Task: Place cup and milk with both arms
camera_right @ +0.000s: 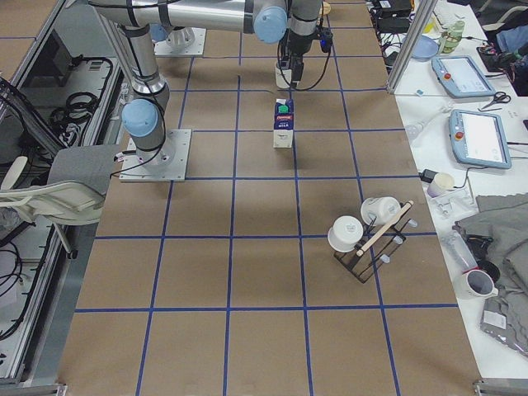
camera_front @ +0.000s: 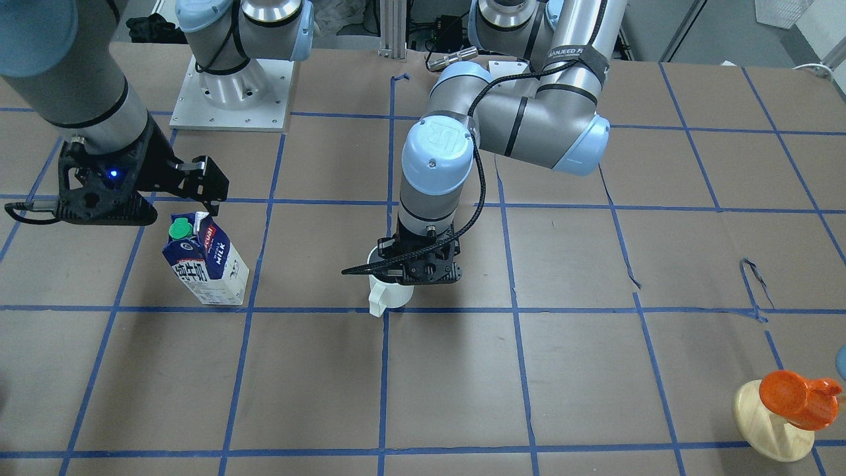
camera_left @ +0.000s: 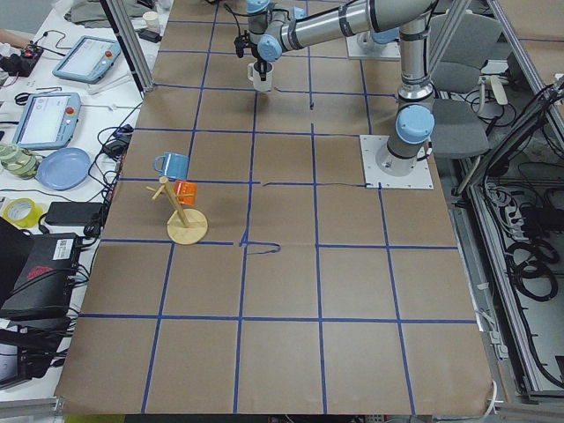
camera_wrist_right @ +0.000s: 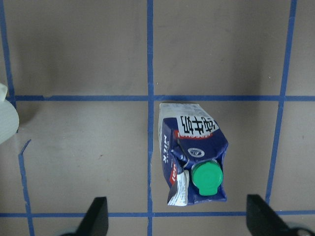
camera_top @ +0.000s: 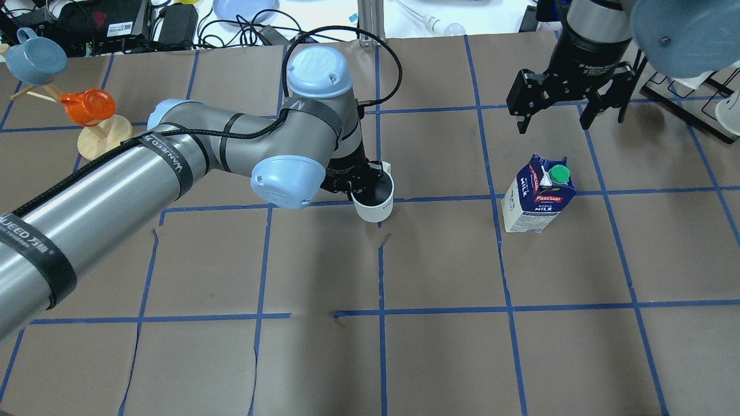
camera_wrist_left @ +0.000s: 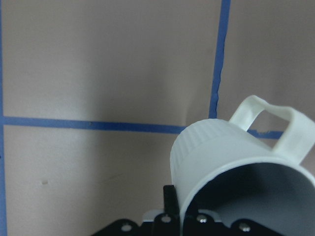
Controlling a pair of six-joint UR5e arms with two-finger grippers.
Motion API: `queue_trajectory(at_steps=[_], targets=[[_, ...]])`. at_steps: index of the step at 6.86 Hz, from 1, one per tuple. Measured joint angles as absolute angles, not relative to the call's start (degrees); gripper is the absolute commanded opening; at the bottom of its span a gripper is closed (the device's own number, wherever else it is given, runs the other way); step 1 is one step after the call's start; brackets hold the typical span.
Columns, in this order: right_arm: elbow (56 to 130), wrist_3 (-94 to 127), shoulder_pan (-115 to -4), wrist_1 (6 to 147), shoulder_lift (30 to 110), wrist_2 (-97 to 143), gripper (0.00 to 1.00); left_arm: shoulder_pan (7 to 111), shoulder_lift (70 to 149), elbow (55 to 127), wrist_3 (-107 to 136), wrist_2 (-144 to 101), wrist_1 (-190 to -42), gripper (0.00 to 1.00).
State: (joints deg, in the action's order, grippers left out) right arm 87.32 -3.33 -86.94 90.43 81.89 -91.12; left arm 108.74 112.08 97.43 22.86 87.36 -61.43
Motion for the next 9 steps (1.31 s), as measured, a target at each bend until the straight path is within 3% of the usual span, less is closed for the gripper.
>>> queue_trajectory(at_steps=[1,3,5,6,9], targets=[[88.45,-3.96,-85.22,91.96,80.56,-91.03,1.0,108.78,113.01,97.64,22.91,87.37,-60.38,0.14],[92.07,-4.85,-82.73,94.4,80.0,-90.73,1.0,108.86,114.19,97.75,22.69,87.37,-59.66,0.89],[95.74,-4.67,-82.54,97.46,80.21,-89.23,1.0,108.88,113.98,97.65,22.09,87.5,-59.52,0.98],[97.57,-4.79,-82.53,98.89,80.34,-88.94,0.94,108.75,113.21,97.37,21.54,87.57,-59.53,1.0],[100.54,-5.6,-82.54,99.71,80.48,-89.43,0.41,102.65,106.26,96.45,9.78,89.5,-62.44,1.0]])
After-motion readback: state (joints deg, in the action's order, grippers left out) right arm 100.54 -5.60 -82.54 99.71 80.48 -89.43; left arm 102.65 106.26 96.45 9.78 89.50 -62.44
